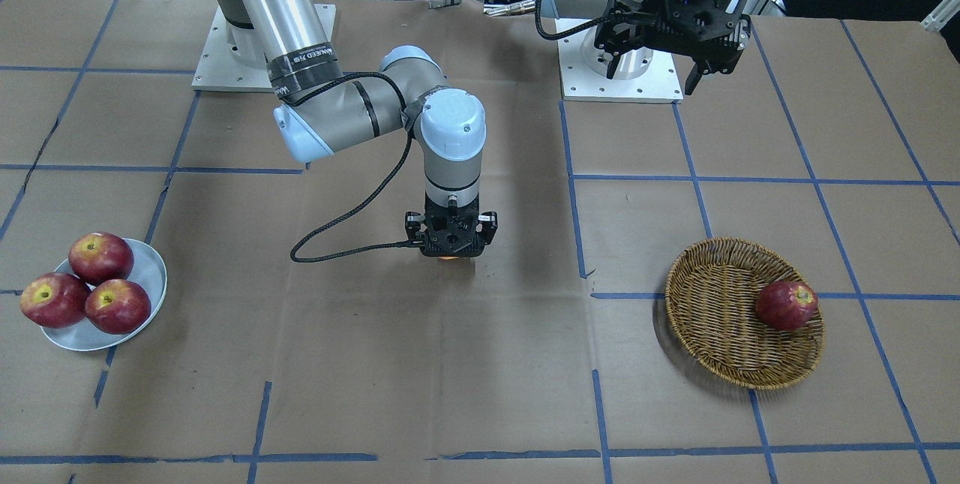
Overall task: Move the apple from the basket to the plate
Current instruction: 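Lift the apple with the right gripper and carry it to the white plate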
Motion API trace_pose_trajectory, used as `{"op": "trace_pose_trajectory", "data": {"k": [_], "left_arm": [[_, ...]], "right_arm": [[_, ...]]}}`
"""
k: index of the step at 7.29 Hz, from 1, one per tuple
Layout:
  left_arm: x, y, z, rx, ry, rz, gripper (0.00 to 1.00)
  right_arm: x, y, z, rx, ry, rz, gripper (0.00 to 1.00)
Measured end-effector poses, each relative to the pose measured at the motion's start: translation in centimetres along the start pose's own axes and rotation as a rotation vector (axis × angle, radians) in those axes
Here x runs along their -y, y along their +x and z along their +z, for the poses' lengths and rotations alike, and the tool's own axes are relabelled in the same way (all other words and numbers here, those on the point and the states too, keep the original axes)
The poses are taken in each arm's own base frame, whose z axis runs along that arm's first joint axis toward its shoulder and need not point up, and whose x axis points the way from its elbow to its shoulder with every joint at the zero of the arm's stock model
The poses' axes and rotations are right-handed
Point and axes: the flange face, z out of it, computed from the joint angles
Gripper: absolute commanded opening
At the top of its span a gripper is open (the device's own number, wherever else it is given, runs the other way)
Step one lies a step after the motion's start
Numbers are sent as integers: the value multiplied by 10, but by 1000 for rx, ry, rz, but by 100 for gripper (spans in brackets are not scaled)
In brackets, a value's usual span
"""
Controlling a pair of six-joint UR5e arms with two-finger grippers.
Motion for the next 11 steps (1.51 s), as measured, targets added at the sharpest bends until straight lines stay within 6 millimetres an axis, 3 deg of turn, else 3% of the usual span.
{"op": "trace_pose_trajectory", "data": {"k": [2,4,5,6,8,9,11], "left_arm": [[0,0,-1,0,3,0,99],[2,0,-2,-1,7,-2,99],[2,0,-2,-1,8,-2,99],[2,0,-3,0,9,-1,99],[1,0,-3,1,9,-1,99],[1,0,-3,2,8,0,99],[1,0,-2,1,7,-1,99]], "right_arm": [[4,2,-13,9,10,9,47],[16,22,-63,26,6,45,47],[26,45,-95,28,7,70,47],[38,81,-126,25,13,84,47],[64,187,-171,4,12,72,48],[76,252,-184,-9,10,48,48],[87,374,-189,-28,-1,-7,47]]}}
